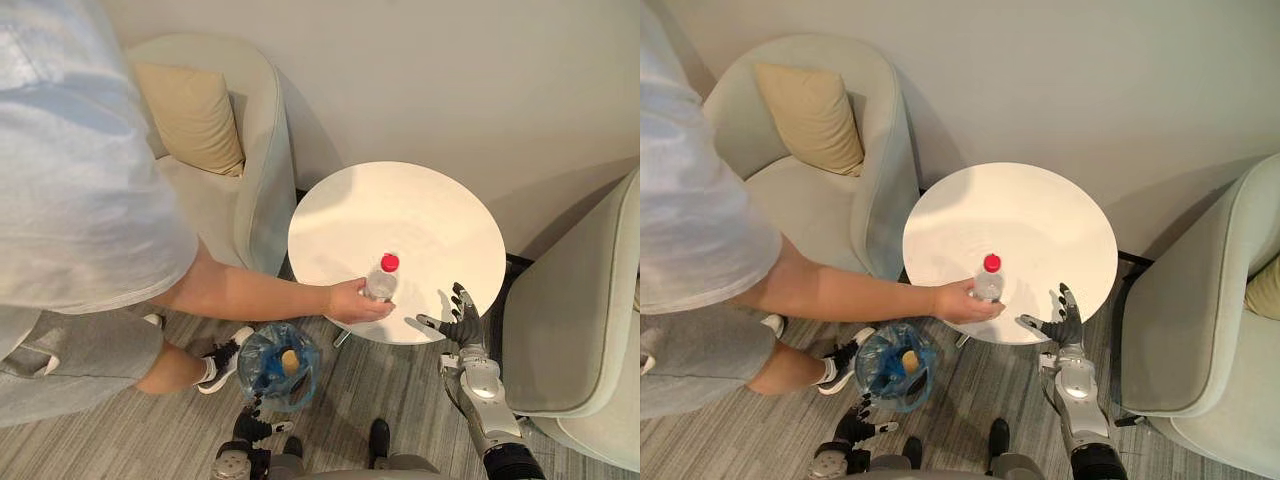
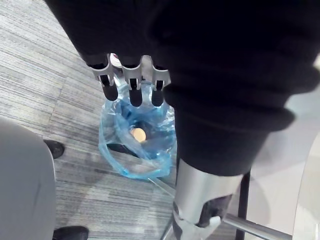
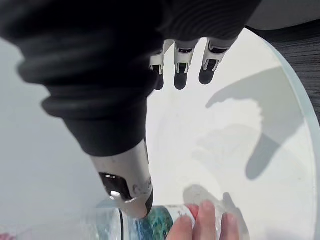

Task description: Gather rubbish on tea table into small bin, then transfer packed bag to large trash can.

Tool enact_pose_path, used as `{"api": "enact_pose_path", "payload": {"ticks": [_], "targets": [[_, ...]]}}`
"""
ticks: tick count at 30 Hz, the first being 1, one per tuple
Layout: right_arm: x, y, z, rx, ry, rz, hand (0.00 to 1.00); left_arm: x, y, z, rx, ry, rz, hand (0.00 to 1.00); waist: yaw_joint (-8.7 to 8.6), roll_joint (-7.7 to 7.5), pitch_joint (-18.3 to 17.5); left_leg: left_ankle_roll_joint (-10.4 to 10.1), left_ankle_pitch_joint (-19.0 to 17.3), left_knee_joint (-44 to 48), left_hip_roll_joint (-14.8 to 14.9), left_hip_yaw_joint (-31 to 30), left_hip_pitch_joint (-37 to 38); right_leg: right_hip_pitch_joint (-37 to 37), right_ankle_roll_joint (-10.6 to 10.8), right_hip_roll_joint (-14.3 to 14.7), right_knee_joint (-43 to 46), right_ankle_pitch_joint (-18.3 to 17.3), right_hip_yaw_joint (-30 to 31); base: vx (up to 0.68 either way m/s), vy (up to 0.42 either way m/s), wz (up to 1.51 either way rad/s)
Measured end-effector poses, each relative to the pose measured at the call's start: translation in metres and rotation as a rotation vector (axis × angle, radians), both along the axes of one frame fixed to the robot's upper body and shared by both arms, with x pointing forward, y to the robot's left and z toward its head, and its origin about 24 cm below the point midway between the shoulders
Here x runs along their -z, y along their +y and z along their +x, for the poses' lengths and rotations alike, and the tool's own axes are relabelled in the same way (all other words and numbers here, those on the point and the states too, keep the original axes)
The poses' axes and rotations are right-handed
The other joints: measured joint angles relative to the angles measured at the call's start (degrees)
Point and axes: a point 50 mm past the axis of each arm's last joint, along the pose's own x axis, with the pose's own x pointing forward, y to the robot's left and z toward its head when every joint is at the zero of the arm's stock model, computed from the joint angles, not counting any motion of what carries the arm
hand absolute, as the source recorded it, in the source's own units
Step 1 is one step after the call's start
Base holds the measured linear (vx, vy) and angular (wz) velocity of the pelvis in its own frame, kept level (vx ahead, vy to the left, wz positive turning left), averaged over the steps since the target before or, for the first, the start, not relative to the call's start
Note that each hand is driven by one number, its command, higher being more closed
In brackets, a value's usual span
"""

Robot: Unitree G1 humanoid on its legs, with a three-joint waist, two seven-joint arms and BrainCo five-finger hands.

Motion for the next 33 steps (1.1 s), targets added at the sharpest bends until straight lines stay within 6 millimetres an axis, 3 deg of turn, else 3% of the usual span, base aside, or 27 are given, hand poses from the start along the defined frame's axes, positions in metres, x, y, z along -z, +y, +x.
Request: {"api": "enact_pose_path", "payload": {"ticks": [12, 25, 33], "targets": [[0.001, 0.001, -0.004, -0.013, 0.007, -0.030, 0.00, 0.001, 0.000, 0.000, 0.001, 0.009, 0.001, 0.00, -0.04, -0.06, 0.0, 0.0, 0.0, -0.1, 0.0, 0.0, -0.1, 0.2, 0.0, 0.0, 0.0, 0.0, 0.0, -0.03, 0.003, 0.00], [-0.005, 0.014, 0.001, -0.076, -0.020, -0.043, 0.00, 0.001, 0.000, 0.000, 0.001, 0.007, 0.002, 0.00, 0.16, -0.15, 0.0, 0.0, 0.2, -0.2, -0.1, -1.1, -0.4, 0.2, 0.1, -0.1, 0.0, -0.1, -1.1, -0.01, 0.003, 0.04], [-0.004, 0.019, 0.004, -0.114, -0.011, -0.063, 0.00, 0.000, 0.001, 0.002, 0.000, -0.011, 0.001, 0.00, 0.59, -0.99, 0.4, 0.0, 2.0, -1.9, -0.5, -3.3, -0.9, -0.1, 0.1, -0.6, 0.0, -0.1, -3.5, -0.04, -0.003, 0.16]]}}
